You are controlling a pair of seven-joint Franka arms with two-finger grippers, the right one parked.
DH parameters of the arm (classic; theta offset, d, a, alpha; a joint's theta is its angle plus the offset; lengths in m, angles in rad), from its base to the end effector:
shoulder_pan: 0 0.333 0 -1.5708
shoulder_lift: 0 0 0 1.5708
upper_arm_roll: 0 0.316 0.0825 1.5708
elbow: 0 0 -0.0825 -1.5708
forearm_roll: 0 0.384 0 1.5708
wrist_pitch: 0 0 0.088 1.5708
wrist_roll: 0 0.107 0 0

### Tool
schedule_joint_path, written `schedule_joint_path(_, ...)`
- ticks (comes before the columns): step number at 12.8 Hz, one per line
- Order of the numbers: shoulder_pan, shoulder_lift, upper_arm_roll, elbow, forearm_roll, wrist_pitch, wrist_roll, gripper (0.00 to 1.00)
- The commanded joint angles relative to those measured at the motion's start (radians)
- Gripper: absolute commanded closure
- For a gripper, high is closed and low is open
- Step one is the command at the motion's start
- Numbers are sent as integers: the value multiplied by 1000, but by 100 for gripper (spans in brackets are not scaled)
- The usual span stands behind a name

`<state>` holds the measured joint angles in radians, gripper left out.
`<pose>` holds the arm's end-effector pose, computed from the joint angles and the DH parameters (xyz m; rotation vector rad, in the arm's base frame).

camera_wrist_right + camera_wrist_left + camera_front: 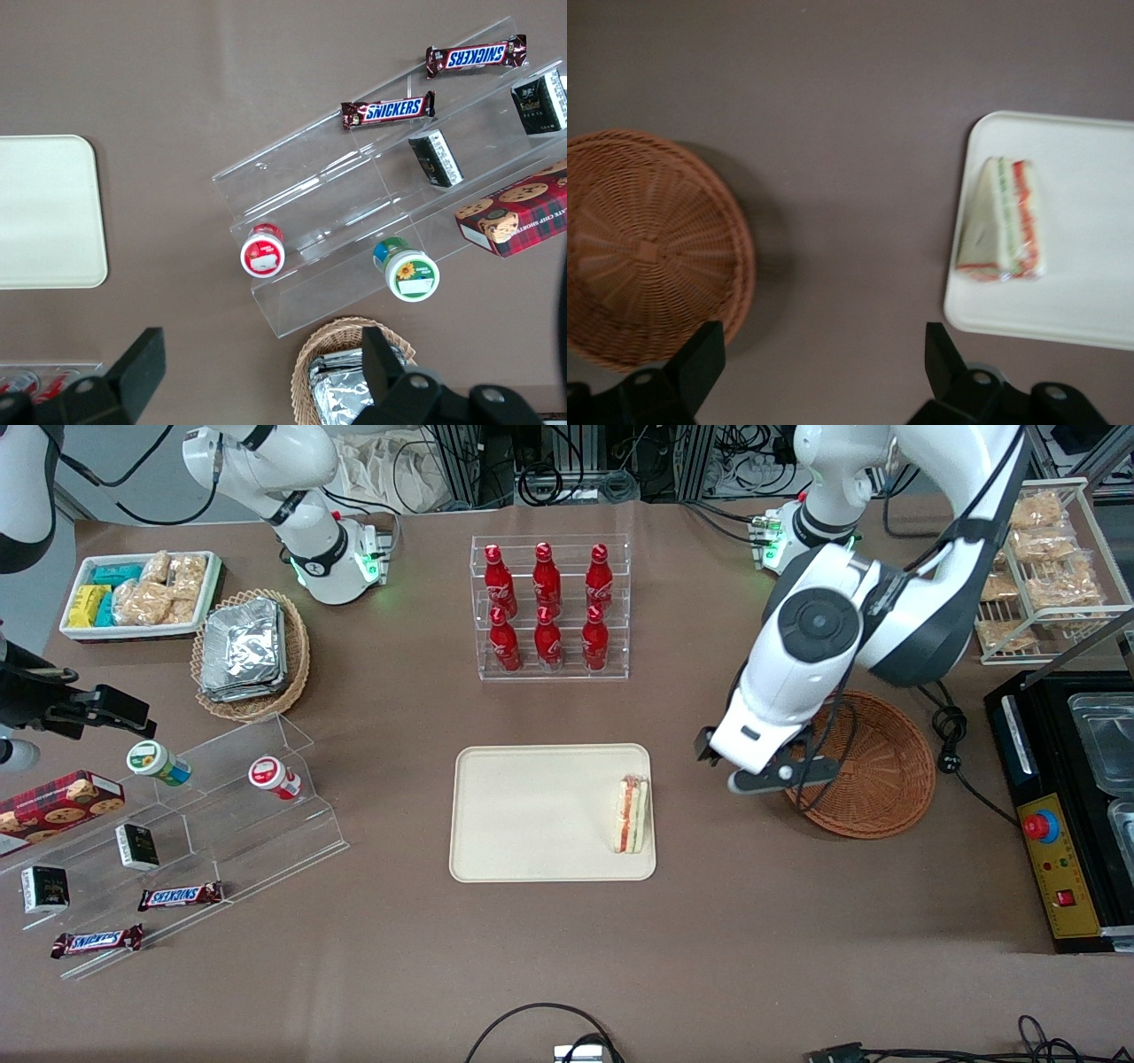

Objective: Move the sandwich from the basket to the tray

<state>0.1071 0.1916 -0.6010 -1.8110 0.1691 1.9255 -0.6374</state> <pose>0.5428 -0.2589 0.4471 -3.0752 -0.1348 0.0124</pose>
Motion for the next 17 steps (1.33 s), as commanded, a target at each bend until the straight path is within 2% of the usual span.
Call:
schedule_joint_path(1,100,-147,0,-107,-65,-32,166,0)
schedule_joint_path(4,195,-155,7,-41,-65,-172,339,0)
schedule_joint_path(6,236,-155,33,-10,-66,-194,415,0)
schedule_joint_path(11,281,-43,37,198,-83,-305,458,0)
schedule_joint_path(17,282,-40,37,231,-66,-342,456,0)
